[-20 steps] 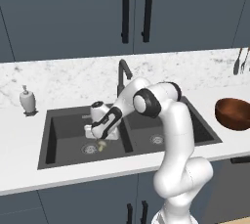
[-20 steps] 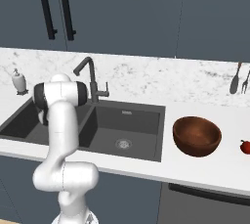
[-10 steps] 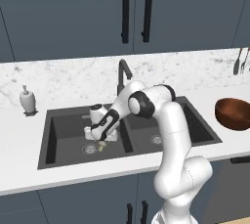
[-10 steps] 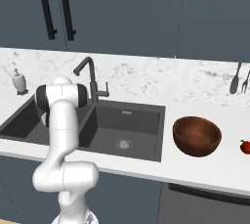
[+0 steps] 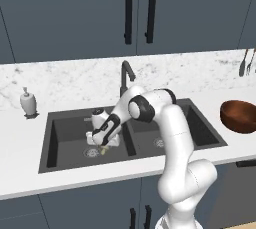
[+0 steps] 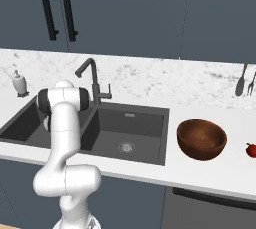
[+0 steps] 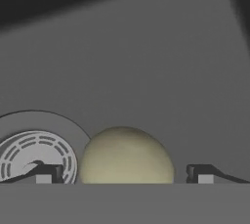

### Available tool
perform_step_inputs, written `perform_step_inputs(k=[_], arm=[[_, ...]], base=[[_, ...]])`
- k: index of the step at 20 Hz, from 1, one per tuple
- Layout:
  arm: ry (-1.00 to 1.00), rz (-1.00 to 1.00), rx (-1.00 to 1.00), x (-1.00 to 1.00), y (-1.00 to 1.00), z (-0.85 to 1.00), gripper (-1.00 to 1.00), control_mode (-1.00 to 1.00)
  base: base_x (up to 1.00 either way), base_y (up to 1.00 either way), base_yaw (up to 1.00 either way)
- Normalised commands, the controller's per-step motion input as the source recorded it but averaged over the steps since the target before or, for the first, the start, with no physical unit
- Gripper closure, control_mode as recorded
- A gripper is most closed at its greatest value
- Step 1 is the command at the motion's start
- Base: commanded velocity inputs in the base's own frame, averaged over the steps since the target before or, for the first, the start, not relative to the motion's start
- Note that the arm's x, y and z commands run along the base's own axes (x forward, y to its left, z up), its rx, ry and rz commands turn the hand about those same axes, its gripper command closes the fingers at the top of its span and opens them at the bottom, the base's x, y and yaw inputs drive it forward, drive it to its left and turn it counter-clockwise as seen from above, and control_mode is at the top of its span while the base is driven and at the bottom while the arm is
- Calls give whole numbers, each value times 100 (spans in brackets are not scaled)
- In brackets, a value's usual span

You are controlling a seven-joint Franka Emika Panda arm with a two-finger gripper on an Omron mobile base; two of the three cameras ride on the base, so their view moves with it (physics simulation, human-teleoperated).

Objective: Pick the mushroom from the sink and place it in the bowl. Then pick the bowl and place it in the microwave. Then close the microwave door and press the start button.

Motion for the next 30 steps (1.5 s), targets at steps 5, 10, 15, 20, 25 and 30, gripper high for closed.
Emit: perform_step_inputs(k=[5,10,15,20,25,30], arm=[[0,0,0,-5,0,-12,-100,-100],[0,0,0,-12,0,-19,-100,-100],[0,0,0,-3,0,-25,100,-100],[-1,0,0,-1,0,0,100,-100],[-21,-2,0,-61,-4,69,100,-100],[-18,-1,2,-82,-18,100,100,-100]], base=[[0,0,0],[0,0,0],[0,0,0],[0,0,0],[0,0,0],[0,0,0]])
